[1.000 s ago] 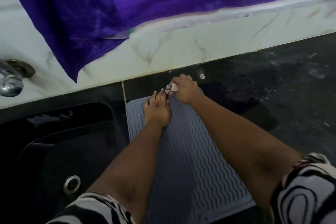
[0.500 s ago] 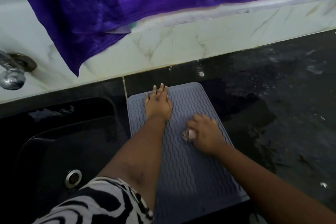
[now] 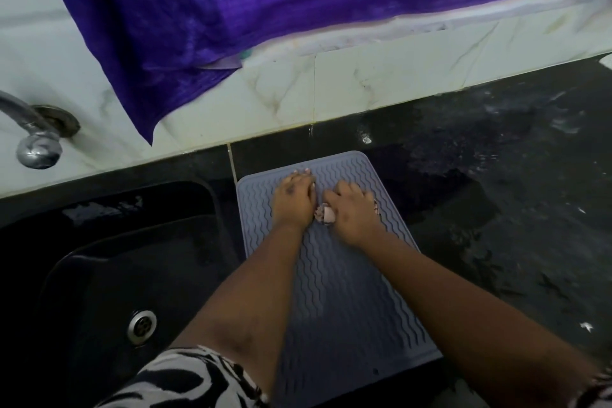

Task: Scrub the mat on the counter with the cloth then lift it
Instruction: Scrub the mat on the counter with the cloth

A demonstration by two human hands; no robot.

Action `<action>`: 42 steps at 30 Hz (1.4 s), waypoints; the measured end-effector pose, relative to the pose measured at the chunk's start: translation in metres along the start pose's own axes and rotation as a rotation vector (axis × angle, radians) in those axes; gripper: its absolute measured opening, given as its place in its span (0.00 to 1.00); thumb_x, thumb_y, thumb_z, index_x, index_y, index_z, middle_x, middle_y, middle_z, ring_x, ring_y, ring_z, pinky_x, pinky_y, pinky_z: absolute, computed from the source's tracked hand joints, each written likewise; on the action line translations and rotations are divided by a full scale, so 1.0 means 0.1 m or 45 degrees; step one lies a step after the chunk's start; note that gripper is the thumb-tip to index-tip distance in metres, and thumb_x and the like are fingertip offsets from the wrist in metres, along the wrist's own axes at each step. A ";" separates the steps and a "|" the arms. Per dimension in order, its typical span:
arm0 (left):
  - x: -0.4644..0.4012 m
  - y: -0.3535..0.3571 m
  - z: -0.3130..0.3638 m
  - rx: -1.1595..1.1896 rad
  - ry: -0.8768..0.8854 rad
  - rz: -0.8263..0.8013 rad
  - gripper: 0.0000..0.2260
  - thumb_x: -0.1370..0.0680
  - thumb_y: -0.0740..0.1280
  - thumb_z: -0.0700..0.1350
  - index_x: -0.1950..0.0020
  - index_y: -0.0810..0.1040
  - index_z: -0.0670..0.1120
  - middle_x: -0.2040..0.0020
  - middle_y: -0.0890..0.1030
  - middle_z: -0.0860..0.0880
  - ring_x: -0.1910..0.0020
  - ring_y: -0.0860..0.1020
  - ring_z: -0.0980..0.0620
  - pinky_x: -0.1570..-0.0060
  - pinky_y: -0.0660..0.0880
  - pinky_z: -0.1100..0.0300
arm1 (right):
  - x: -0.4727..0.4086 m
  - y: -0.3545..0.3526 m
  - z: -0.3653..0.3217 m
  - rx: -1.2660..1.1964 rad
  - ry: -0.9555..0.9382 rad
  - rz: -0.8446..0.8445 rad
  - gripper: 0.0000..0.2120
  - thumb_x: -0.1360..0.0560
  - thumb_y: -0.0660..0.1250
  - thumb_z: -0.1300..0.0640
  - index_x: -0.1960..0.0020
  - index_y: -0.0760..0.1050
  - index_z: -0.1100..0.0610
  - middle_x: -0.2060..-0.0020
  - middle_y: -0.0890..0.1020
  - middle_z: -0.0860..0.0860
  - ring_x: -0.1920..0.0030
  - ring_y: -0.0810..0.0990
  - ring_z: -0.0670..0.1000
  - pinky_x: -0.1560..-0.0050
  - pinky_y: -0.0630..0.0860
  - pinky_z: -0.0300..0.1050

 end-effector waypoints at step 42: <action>-0.16 0.16 -0.05 -0.295 0.043 -0.333 0.25 0.16 0.47 0.53 0.21 0.50 0.47 0.20 0.50 0.48 0.22 0.47 0.49 0.26 0.40 0.45 | -1.05 -0.65 0.13 -0.406 0.133 0.175 0.13 0.31 0.69 0.62 0.47 0.77 0.56 0.48 0.78 0.59 0.46 0.75 0.60 0.46 0.75 0.54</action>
Point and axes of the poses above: each hand's wrist, its own x-axis away from the middle knuckle, its own y-axis out of the palm, z = x × y, the point moved 8 cm from there along -x, towards the middle knuckle
